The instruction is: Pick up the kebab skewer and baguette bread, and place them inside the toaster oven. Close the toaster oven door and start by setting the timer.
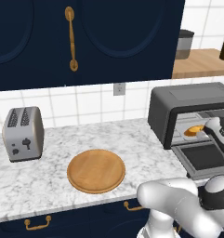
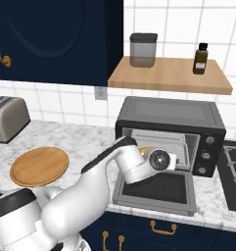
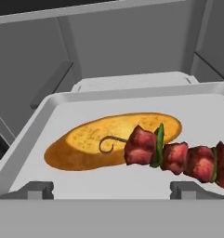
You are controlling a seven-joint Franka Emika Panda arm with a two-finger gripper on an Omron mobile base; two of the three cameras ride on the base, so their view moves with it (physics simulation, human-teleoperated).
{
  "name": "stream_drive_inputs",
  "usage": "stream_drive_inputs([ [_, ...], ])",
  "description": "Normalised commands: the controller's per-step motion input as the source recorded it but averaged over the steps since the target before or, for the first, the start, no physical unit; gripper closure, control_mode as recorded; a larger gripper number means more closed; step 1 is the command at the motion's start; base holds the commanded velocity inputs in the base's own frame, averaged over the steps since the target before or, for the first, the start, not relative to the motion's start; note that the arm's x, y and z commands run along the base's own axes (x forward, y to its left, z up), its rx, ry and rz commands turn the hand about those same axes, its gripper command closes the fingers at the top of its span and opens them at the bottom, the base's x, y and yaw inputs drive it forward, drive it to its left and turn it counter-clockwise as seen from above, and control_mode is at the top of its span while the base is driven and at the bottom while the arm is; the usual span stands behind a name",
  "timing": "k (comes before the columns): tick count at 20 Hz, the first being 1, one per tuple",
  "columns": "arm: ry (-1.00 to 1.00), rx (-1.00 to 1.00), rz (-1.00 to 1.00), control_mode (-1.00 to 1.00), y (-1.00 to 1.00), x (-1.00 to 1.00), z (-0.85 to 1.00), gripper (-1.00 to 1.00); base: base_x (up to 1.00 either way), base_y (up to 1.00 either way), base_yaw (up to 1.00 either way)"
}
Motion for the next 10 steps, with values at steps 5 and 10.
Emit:
stream_drive_inputs([
  [5,0.04,0.0,0.0,-1.0,-0.01,0.15,0.0,-1.0,0.0,0.0,0.0],
  [10,0.0,-0.01,0.0,-1.0,-0.32,-0.03,-0.12,-1.0,0.0,0.0,0.0],
])
